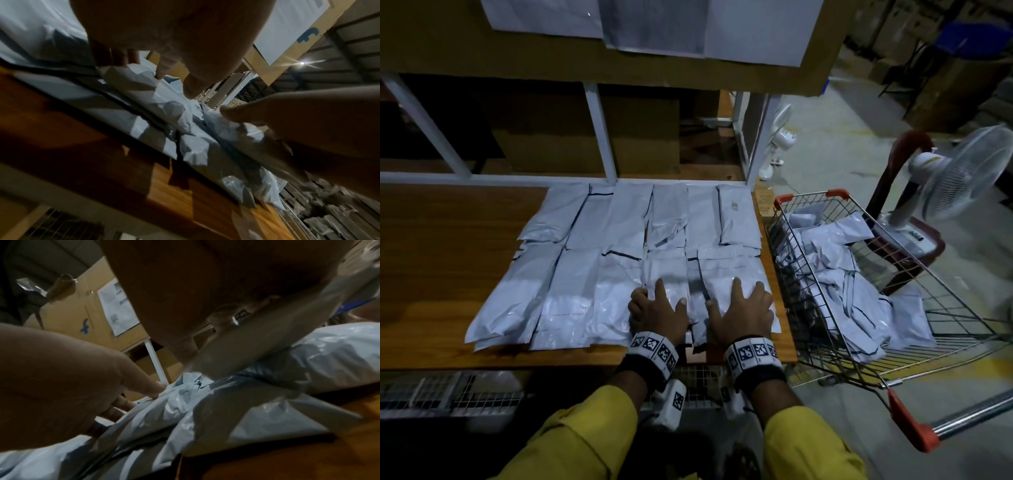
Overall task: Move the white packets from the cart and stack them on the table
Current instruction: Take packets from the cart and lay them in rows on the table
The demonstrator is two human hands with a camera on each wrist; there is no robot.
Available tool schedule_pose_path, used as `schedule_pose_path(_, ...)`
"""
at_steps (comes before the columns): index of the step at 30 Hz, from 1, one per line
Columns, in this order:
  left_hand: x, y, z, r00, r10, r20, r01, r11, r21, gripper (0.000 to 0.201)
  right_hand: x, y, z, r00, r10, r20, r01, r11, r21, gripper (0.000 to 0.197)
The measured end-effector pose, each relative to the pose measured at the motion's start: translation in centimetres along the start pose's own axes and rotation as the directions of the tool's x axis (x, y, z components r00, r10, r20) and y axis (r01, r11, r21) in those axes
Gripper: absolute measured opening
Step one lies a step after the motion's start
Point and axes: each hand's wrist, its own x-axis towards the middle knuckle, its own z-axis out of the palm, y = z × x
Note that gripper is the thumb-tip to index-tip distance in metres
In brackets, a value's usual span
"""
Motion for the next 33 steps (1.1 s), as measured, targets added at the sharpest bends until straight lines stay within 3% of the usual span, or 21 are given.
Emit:
schedule_pose_path(6, 0.4, -0.7, -0.4, 0.998, 0.055, 0.011, -0.055, 0.996, 0.066, 0.068, 0.3, -1.6, 1.5, 0.996, -0.083, 0.030, 0.085, 0.994, -0.062, 0.079)
schedule_pose_path(18, 0.8, -1.4, -1.3, 0.992, 0.125, 0.031, -0.127, 0.988, 0.082, 0.072, 0.6, -2.1, 2.4, 0.994, -0.105, 0.033, 0.109, 0.978, -0.175, 0.079)
schedule_pose_path(24, 1.1, -0.9, -1.9, 0.995, 0.095, -0.033, -0.094, 0.995, 0.031, 0.067, 0.4, -0.6, 1.2, 0.995, 0.003, -0.104, -0.008, 0.999, -0.050, 0.070)
schedule_pose_path(33, 1.2, -0.2, -2.0, 0.985, 0.143, -0.094, -0.142, 0.990, 0.013, 0.061, 1.0, 1.8, 1.2, 0.995, 0.090, 0.050, -0.086, 0.993, -0.086, 0.067)
